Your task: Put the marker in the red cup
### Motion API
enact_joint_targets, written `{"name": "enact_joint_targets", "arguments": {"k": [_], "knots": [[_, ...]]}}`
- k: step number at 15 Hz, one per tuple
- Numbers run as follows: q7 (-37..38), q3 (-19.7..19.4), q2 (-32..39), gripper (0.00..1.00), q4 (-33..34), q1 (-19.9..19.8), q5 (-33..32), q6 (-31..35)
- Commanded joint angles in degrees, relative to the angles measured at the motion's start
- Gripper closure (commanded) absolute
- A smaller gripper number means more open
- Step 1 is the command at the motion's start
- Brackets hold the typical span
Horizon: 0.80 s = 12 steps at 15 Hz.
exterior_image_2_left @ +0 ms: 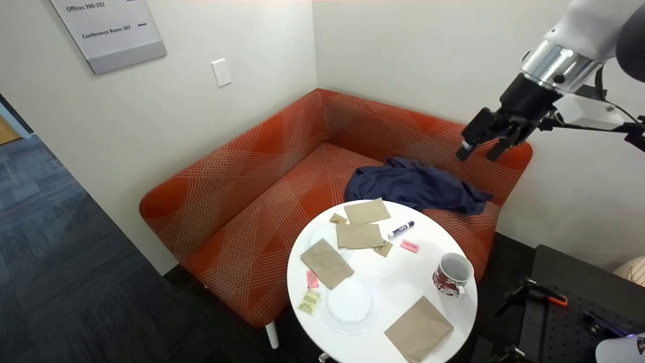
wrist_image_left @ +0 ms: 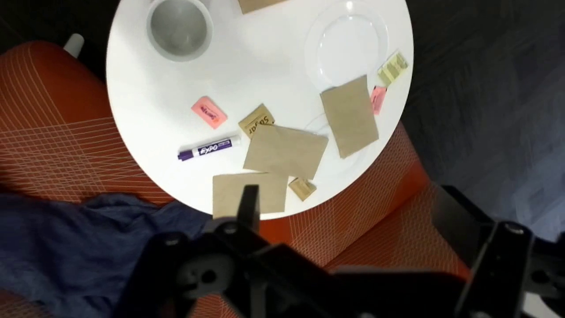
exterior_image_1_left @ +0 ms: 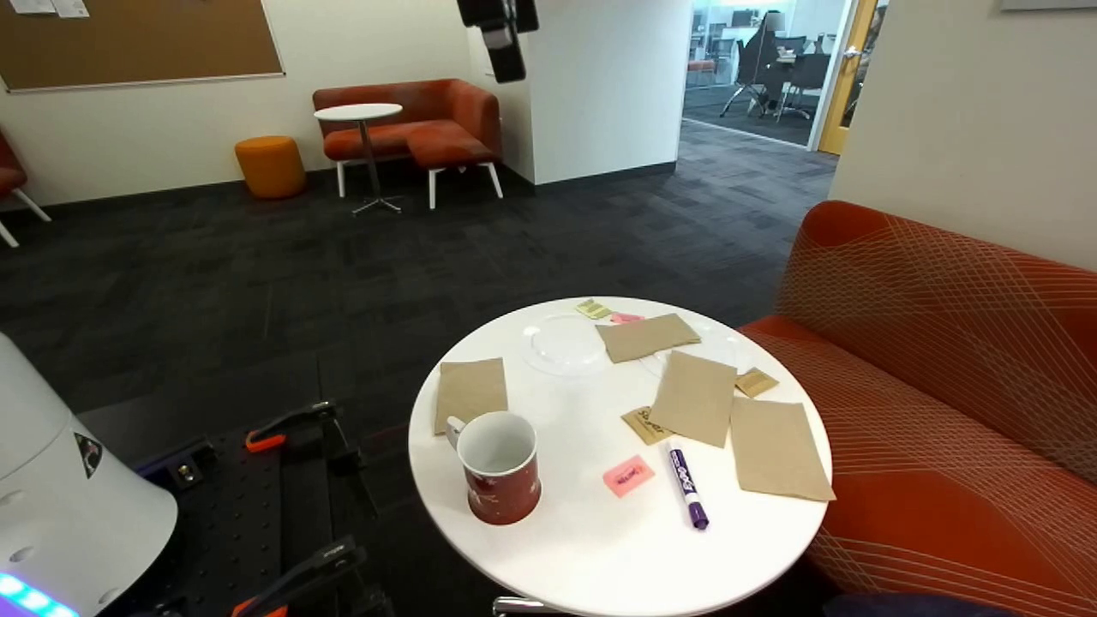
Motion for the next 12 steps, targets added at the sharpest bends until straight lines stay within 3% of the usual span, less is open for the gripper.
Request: {"name": "enact_joint_targets", "arguments": {"k": [1, 6, 12], "knots": [[8.6, 0.8, 6.0, 0.0, 4.8, -3.2, -0.2, 3.3], [21.2, 1.3, 13.6, 0.0, 9.7, -5.6, -1.3, 6.6], [37.7, 0.2, 24.4, 0.0, 16.2, -4.8, -3.0, 8.7]]}}
